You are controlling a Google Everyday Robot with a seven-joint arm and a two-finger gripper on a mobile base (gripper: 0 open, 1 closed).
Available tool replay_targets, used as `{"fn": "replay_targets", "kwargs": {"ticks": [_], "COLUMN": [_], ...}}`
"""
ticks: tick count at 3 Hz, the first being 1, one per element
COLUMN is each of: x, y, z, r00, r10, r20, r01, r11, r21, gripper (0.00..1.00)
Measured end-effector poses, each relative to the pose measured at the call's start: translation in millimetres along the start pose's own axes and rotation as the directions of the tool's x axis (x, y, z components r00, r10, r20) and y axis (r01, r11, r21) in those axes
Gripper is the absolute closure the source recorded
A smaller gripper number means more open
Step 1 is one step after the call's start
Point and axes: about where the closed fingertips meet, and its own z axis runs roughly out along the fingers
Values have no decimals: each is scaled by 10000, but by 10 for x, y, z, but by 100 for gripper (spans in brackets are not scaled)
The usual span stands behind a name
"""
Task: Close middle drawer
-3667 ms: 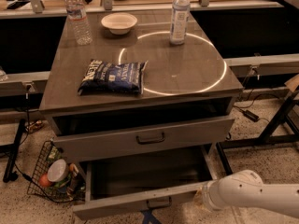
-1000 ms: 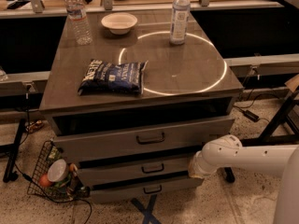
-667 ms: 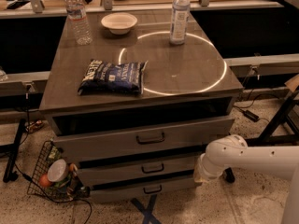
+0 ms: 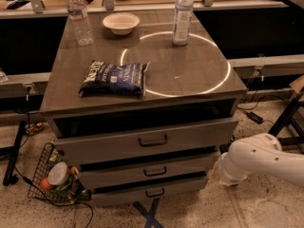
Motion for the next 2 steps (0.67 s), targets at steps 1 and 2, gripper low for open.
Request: {"fn": "replay_targets", "kwargs": {"ticks": [1,2], "x": [46,46], "y": [-42,-42], "z": [-288,-288], "r00": [9999,9999], "r10": [117,117], "r20": [-96,-95], "r01": [-113,-113], "r11": [9992,9992], "r21": [396,395], "gripper": [100,100]}}
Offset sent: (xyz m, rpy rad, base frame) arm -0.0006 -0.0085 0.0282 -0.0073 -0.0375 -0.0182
